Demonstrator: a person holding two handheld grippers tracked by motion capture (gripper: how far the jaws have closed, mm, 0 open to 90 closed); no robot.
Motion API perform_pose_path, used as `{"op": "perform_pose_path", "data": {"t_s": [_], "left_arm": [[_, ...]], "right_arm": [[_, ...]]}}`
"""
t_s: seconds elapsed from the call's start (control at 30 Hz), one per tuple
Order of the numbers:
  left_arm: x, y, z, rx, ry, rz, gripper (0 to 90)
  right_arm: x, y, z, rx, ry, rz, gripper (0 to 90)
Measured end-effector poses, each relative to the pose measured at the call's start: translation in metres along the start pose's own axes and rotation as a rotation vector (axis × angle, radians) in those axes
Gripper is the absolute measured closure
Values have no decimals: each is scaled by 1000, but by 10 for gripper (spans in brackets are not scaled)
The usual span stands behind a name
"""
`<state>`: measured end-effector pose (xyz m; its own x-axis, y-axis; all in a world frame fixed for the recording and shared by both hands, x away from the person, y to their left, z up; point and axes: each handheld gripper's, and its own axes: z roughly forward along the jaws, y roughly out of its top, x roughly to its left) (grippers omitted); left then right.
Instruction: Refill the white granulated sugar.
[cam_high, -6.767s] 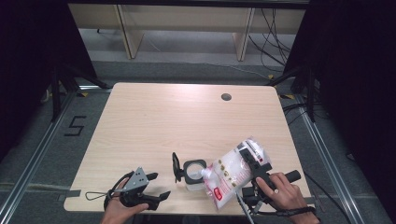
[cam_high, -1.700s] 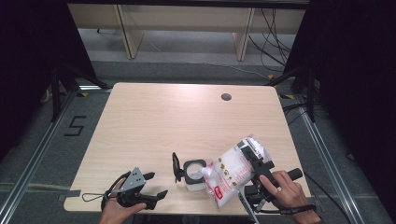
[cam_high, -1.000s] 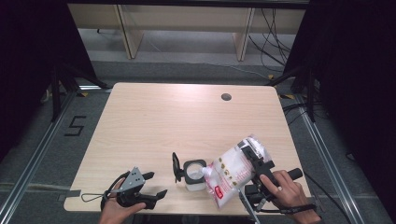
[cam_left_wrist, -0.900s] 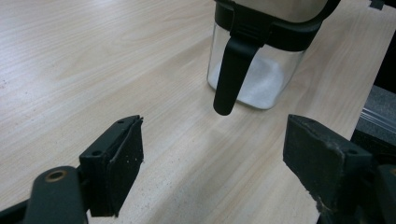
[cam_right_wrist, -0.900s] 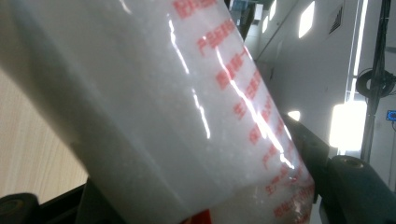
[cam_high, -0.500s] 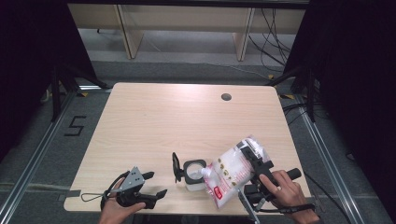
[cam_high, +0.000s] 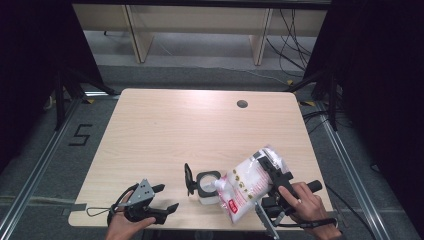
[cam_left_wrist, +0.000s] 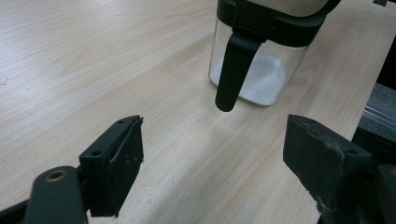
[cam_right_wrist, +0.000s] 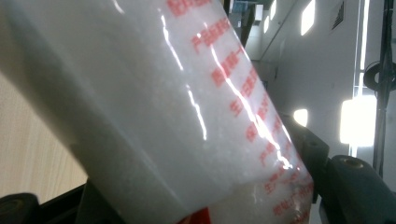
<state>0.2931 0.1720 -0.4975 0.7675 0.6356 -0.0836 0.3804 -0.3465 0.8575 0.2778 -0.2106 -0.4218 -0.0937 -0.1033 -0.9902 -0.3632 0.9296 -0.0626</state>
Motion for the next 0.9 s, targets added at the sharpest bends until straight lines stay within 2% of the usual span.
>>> {"op": "perform_pose_path", "data": {"t_s": [0.1,0.13,0.17,0.23,0.27,0.3,0.37,0.43,0.5,0.57,0.6,0.63,0.67,0.77,0.8,0.87,0.9], "left_arm": [[-1,-1,-1,8,1,-4,196],[-1,-1,-1,8,2,-5,196],[0,0,0,-2,-2,1,196],[0,0,0,3,2,0,196],[-1,-1,-1,4,1,-4,196],[-1,-1,-1,7,1,4,196],[0,0,-1,1,2,-1,196],[-1,0,-1,4,3,-1,196],[-1,-1,-1,9,4,-3,196],[0,0,0,3,0,0,196],[0,0,0,4,0,2,196],[-1,-1,-1,7,2,-7,196],[-1,-1,0,9,-1,1,196],[0,0,0,3,0,2,196],[-1,-1,-1,5,3,-5,196],[-1,-1,-1,9,1,7,196],[-2,-1,-1,1,5,-21,196]], "right_arm": [[-1,0,1,-12,-6,-24,417],[2,1,1,-3,4,11,417],[3,1,0,3,11,22,417],[3,1,1,-6,7,15,417],[1,2,2,-17,-1,-14,417],[3,2,1,-1,7,7,417],[1,3,1,-18,-5,-17,417],[3,2,1,-13,8,24,417],[3,1,1,-6,12,34,417],[0,1,2,-22,2,0,417],[2,0,2,-13,12,26,417],[3,0,2,-15,13,32,417],[4,0,2,-6,21,41,417],[3,0,2,-12,14,21,417],[1,0,3,-20,7,-6,417],[2,1,2,-11,13,7,417],[1,1,3,-18,5,-7,417]]}}
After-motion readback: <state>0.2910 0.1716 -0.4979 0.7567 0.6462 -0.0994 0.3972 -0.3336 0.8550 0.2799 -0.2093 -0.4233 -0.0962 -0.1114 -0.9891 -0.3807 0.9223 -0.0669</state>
